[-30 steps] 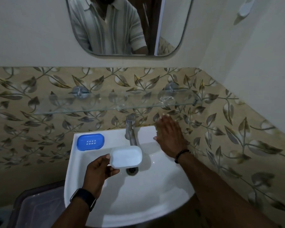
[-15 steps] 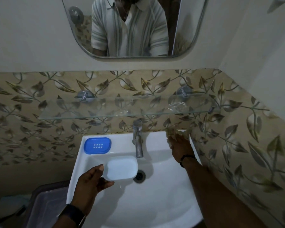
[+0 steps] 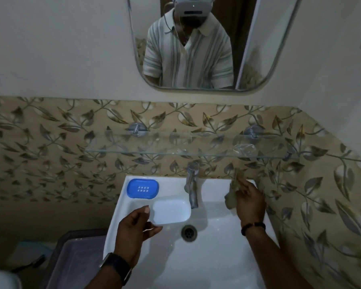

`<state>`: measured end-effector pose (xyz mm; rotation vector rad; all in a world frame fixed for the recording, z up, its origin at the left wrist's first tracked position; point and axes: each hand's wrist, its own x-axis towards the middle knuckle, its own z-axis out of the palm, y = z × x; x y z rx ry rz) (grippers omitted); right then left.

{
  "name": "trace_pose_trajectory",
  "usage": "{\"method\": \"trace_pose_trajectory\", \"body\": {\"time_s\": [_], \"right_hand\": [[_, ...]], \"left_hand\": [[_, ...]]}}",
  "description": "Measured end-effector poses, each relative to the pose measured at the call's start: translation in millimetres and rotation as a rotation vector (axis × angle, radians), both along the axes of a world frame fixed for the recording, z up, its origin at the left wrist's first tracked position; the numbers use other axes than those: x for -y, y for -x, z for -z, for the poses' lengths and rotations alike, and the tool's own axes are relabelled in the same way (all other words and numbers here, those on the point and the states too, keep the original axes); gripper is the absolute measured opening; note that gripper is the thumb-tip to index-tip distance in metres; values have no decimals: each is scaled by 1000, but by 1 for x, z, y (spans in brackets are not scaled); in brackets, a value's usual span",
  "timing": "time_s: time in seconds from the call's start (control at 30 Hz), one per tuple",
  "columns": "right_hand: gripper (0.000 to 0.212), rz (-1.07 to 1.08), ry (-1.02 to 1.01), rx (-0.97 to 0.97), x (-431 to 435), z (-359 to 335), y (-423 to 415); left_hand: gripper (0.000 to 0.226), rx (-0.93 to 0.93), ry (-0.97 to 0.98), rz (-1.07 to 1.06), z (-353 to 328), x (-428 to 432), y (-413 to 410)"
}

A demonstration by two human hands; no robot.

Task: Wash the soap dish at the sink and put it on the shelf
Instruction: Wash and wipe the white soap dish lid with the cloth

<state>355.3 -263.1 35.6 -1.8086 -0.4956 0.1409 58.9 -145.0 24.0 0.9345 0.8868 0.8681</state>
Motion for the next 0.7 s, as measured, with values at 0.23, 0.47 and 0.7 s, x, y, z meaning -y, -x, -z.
{"method": "trace_pose_trajectory", "body": {"time_s": [0.23,0.47,0.7], "right_hand": [[31,-604,-72,693,10,-40,139],[56,-788,257,878,12,-26,182],[59,-806,320,847,9,-42,177]], "left_hand": [[20,-15,-97,69,-4,12,-10],[34,-35,-127,82,-8,17,-2],[35,85,30,276,-17,10,0]]}}
